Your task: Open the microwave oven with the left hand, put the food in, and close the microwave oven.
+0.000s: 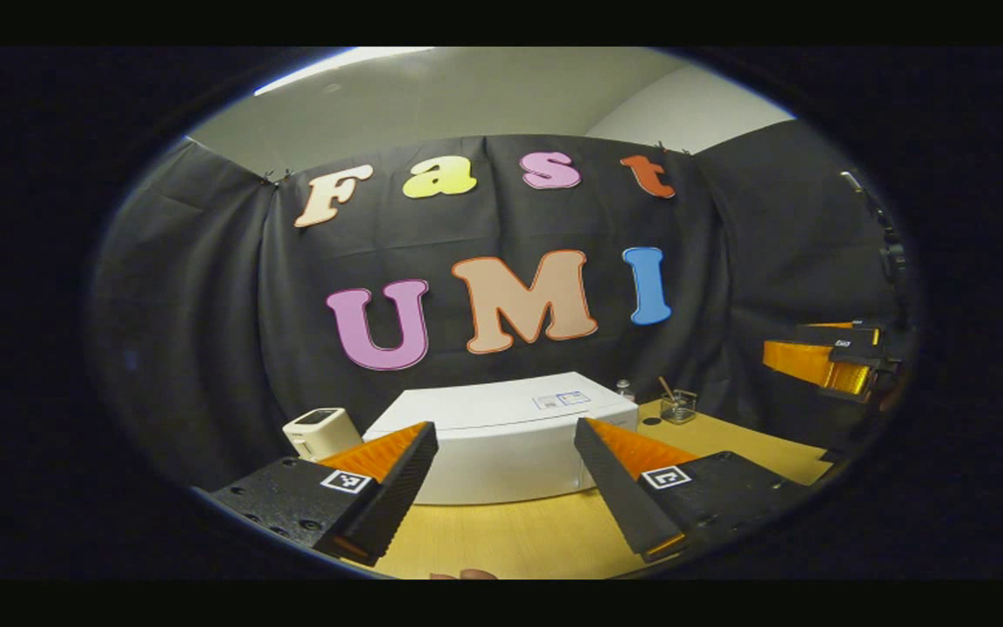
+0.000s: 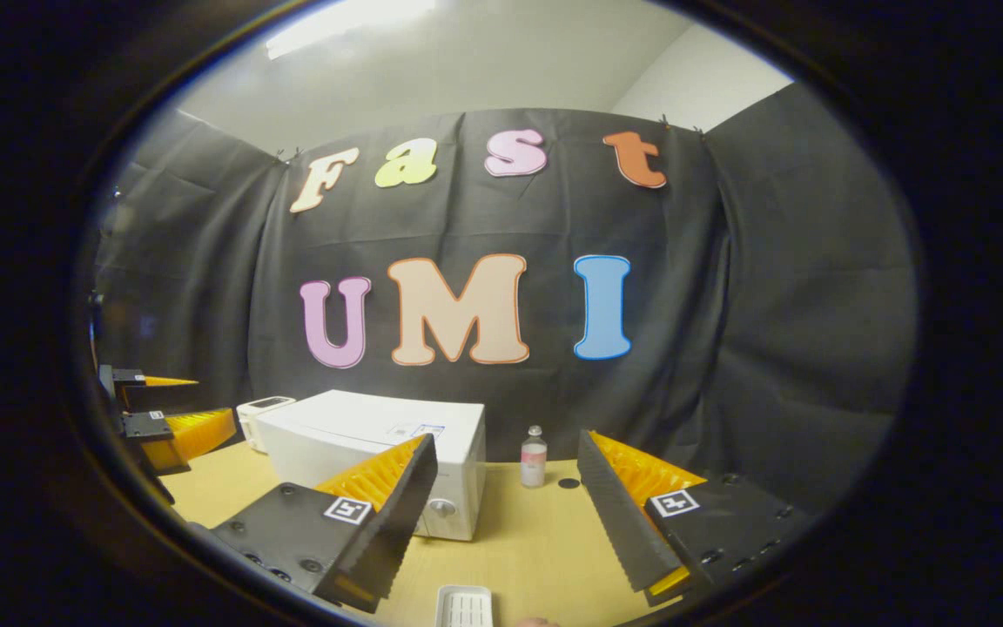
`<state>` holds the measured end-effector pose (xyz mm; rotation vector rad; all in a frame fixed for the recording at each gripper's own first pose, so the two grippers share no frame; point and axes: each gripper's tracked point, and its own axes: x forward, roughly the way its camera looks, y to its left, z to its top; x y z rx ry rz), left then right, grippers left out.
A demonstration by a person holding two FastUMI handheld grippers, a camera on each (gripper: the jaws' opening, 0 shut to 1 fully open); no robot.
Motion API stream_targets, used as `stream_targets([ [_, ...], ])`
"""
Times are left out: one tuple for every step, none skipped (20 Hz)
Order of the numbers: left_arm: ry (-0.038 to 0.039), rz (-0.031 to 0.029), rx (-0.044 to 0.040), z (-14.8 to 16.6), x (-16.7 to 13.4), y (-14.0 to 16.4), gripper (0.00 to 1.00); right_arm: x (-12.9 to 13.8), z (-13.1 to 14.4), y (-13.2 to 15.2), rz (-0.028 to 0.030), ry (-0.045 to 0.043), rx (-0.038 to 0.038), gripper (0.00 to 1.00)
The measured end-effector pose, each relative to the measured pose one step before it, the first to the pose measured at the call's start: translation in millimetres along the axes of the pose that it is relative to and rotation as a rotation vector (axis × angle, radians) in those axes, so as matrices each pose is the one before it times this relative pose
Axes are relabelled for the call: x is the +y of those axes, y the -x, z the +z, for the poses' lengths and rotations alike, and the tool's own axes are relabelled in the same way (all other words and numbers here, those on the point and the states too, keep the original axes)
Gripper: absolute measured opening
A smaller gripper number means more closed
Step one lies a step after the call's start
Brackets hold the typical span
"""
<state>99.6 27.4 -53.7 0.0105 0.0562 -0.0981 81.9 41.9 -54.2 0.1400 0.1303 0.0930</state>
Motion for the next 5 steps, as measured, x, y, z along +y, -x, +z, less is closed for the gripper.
stream_targets([
  [0.00292,-0.00193,0.0008,0.1,-0.33,0.71,1.0,-0.18,0.6,0.53,-0.00024,-0.00086,-0.00056,0.99],
  [-0.00094,-0.00018,0.00083,0.16,0.14,0.32,0.97,-0.96,0.05,-0.07,0.00004,0.00028,0.00053,0.99],
  [-0.00258,0.00169,-0.00045,0.5,0.77,0.2,0.97,-0.94,-0.21,0.03,-0.0004,0.00025,-0.0004,0.92],
  [-0.00199,0.00132,0.00097,-0.04,-0.35,1.24,0.97,0.44,0.73,2.29,0.00124,0.00041,0.00113,0.99],
  [0.00121,-0.00231,0.00002,0.45,-0.87,0.78,0.97,-0.03,-0.73,0.94,0.00043,0.00128,0.00234,0.99],
])
